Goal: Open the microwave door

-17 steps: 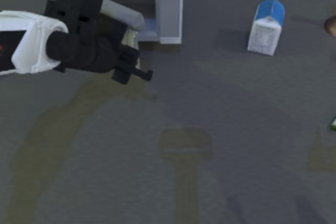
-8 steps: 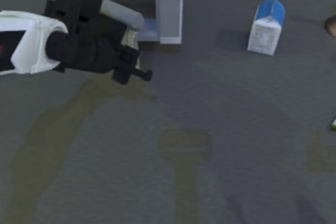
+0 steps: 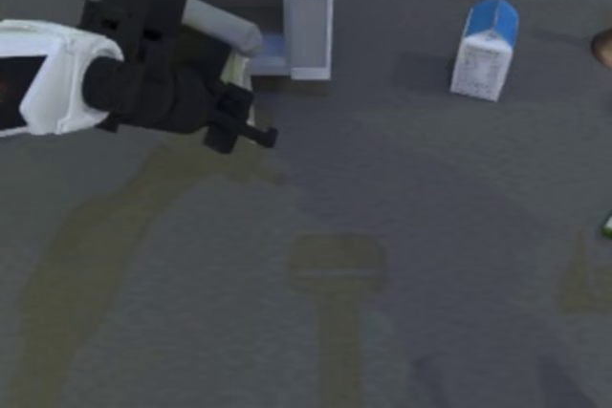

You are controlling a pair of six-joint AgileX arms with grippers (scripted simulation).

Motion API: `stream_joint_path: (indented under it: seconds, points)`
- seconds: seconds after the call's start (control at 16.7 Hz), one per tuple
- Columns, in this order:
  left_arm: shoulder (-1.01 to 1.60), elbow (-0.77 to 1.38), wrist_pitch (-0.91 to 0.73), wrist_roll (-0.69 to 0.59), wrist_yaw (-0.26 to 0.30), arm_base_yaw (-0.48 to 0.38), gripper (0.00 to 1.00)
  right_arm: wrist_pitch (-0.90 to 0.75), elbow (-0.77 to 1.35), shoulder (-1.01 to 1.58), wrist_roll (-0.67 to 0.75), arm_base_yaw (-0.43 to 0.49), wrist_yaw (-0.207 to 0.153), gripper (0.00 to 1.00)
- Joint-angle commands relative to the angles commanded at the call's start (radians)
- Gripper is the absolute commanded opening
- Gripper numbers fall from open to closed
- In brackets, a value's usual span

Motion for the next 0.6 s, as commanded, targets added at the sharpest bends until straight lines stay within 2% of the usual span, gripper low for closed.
stream_joint_path:
  seconds: [0.6]
  points:
    - [-0.020,-0.022,-0.013,0.081,0.053,0.041,0.00,0.000,0.000,0.000,0.000,0.000,0.000,1.00]
